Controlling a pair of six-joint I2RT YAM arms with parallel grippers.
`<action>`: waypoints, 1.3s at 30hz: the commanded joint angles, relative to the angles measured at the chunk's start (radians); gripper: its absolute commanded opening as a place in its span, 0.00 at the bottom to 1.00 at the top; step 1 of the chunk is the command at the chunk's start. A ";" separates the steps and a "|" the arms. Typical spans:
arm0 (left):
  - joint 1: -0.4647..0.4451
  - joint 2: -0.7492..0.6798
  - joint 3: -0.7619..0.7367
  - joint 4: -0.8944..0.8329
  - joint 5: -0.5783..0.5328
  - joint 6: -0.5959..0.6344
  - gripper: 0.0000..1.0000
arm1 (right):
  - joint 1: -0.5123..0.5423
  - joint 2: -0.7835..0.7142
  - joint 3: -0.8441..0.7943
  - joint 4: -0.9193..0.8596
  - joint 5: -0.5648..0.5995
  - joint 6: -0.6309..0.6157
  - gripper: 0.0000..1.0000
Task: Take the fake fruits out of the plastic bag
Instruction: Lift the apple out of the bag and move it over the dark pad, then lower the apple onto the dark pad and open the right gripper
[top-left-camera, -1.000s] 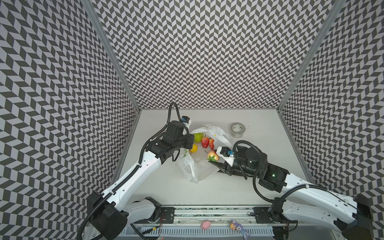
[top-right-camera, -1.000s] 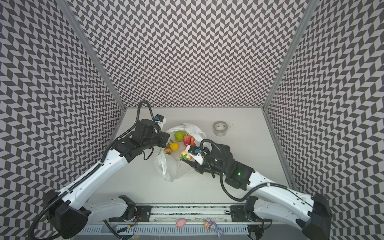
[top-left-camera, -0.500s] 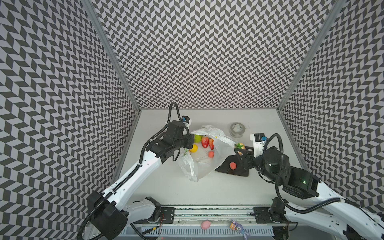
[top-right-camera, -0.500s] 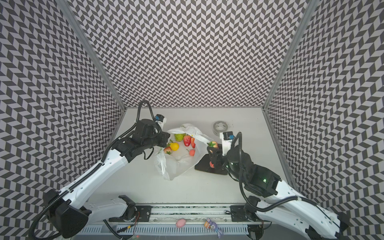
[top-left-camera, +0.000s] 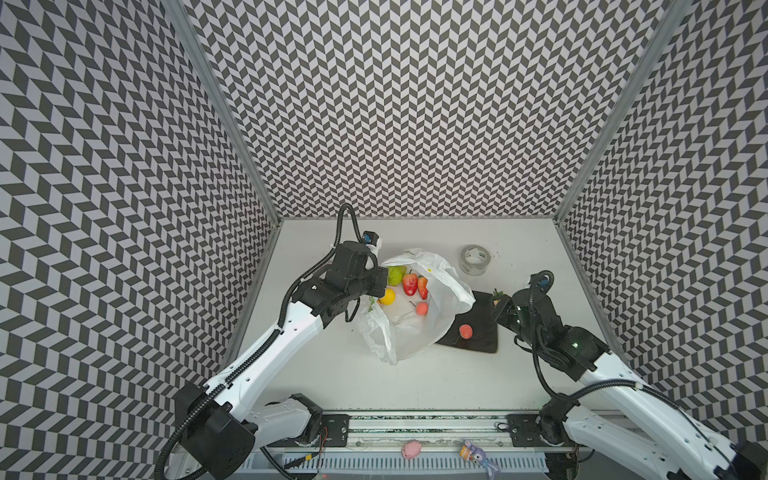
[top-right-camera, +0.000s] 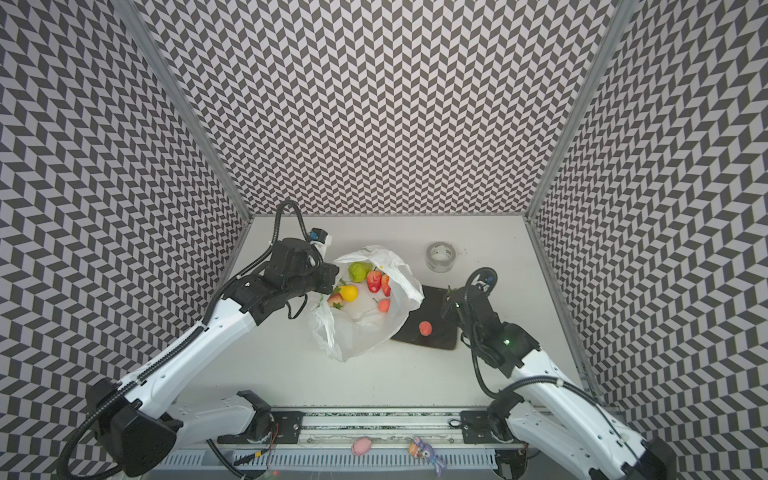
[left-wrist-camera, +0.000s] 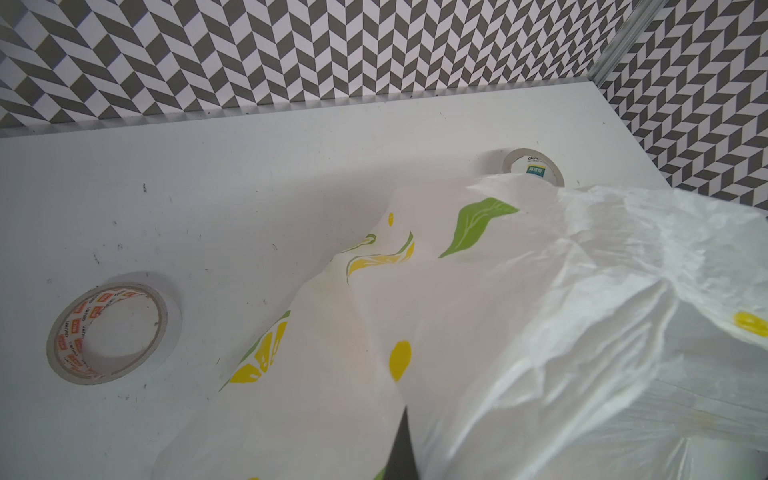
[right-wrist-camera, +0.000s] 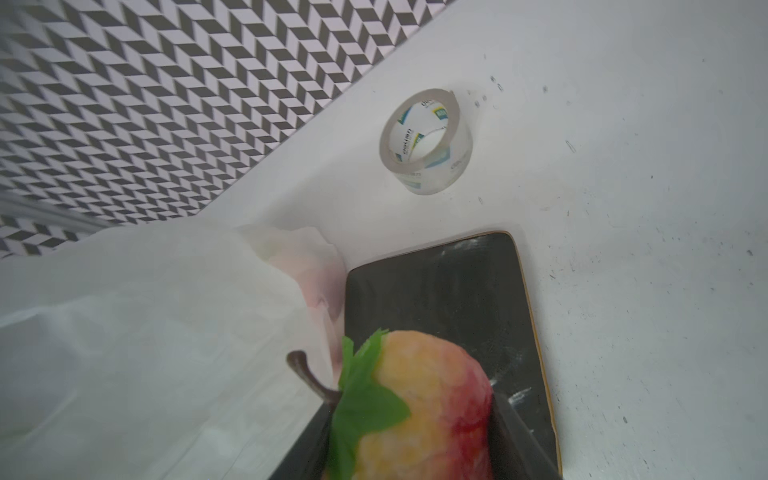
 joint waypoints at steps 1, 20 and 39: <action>-0.002 -0.013 0.033 0.008 -0.007 -0.002 0.00 | -0.030 0.126 -0.015 0.197 -0.097 0.038 0.00; -0.002 -0.005 0.043 0.008 -0.015 0.004 0.00 | -0.039 0.742 0.229 0.270 -0.058 0.066 0.37; -0.002 -0.016 0.028 0.017 -0.017 0.007 0.00 | -0.057 0.552 0.212 0.268 -0.116 0.039 0.85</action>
